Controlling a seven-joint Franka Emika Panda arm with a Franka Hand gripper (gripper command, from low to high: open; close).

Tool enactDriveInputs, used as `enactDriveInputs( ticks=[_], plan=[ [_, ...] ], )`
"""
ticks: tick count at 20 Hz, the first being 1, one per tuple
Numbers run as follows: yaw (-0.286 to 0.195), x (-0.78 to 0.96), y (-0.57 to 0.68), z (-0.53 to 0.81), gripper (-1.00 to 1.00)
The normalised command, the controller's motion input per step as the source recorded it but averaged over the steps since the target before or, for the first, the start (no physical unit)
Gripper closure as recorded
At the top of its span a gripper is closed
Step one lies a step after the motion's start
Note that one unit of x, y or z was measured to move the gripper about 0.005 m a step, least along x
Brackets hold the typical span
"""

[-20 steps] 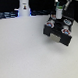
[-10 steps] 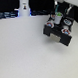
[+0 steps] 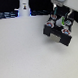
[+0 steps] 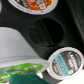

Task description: Open the kcup holder, insert the kcup into the holder, and close the kcup holder

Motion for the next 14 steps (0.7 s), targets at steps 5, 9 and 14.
enactDriveInputs(
  ticks=[5, 9, 14],
  plan=[
    [-0.01, -0.14, -0.08, 0.0, -1.0],
    [-0.031, -0.33, 0.07, 0.0, -1.0],
    [-0.085, -0.44, 0.0, 0.0, -1.0]
  ],
)
